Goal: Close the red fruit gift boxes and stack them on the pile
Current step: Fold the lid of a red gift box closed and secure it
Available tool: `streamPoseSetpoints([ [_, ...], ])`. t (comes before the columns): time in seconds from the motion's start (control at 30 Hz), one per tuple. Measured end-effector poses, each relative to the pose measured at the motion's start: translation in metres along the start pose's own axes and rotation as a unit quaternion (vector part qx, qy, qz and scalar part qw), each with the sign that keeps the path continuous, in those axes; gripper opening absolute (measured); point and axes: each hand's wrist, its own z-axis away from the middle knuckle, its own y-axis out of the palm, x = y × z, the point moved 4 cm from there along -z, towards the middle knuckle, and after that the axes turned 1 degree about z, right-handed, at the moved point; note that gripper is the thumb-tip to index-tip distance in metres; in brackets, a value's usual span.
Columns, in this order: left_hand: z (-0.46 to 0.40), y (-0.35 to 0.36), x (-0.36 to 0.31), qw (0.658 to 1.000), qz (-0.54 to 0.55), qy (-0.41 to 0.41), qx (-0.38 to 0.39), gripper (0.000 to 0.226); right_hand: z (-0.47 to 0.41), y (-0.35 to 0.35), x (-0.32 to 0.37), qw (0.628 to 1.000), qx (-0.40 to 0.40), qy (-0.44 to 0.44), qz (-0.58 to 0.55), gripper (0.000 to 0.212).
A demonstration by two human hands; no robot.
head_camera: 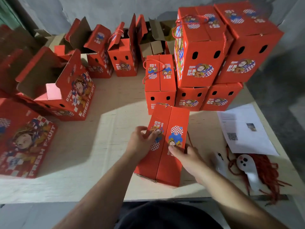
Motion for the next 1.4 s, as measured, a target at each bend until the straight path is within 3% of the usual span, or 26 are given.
streamPoseSetpoints([
  [0.03,0.003,-0.006,0.004,1.000,-0.011,-0.017,-0.016,0.038,0.004,-0.001,0.002,0.997,-0.043,-0.026,-0.054,0.016],
  [0.1,0.007,-0.024,0.008,0.999,-0.003,-0.041,-0.018,0.032,0.008,-0.003,0.008,0.984,-0.103,-0.066,-0.132,0.022],
  [0.23,0.028,-0.041,-0.021,0.987,0.108,-0.048,0.110,0.041,0.017,-0.013,0.033,0.966,-0.184,-0.099,-0.150,0.036],
  [0.33,0.045,-0.044,-0.071,0.986,0.103,0.086,0.100,0.052,0.028,-0.005,0.067,0.968,-0.086,-0.150,-0.180,0.031],
  [0.43,0.061,-0.038,-0.119,0.965,0.140,0.182,0.127,0.046,0.032,0.021,0.091,0.980,0.034,-0.162,-0.109,0.030],
  [0.53,0.068,-0.032,-0.139,0.958,0.084,0.236,0.138,0.039,0.037,0.033,0.118,0.981,0.072,-0.145,-0.106,0.011],
  [0.67,0.065,-0.059,-0.135,0.947,0.147,0.285,-0.004,0.022,0.039,0.000,0.178,0.961,0.068,-0.165,-0.209,0.025],
  [0.77,0.049,-0.077,-0.105,0.932,0.314,0.160,-0.081,0.014,0.041,-0.028,0.205,0.924,0.097,-0.221,-0.297,0.025],
  [0.87,0.047,-0.060,-0.070,0.969,0.236,0.064,-0.038,0.016,0.047,-0.021,0.212,0.926,0.109,-0.239,-0.271,0.027],
  [0.97,0.051,-0.041,-0.042,0.965,0.259,0.015,0.046,0.033,0.051,-0.003,0.232,0.953,0.095,-0.252,-0.140,0.032],
  [1.07,0.047,-0.043,-0.028,0.964,0.262,0.029,0.037,0.026,0.057,-0.002,0.262,0.925,0.117,-0.325,-0.156,0.032],
  [1.17,0.043,-0.047,0.002,0.972,0.223,-0.065,0.025,0.035,0.061,0.005,0.262,0.908,0.088,-0.381,-0.152,0.030],
  [1.23,0.050,-0.039,0.026,0.964,0.160,-0.172,0.125,0.050,0.058,0.025,0.244,0.922,0.089,-0.359,-0.115,0.031],
  [1.3,0.058,-0.029,0.042,0.947,0.130,-0.213,0.202,0.057,0.050,0.043,0.226,0.942,0.093,-0.312,-0.081,0.035],
  [1.4,0.058,-0.020,0.040,0.952,0.191,-0.180,0.159,0.065,0.034,0.047,0.220,0.959,0.071,-0.267,-0.067,0.042],
])
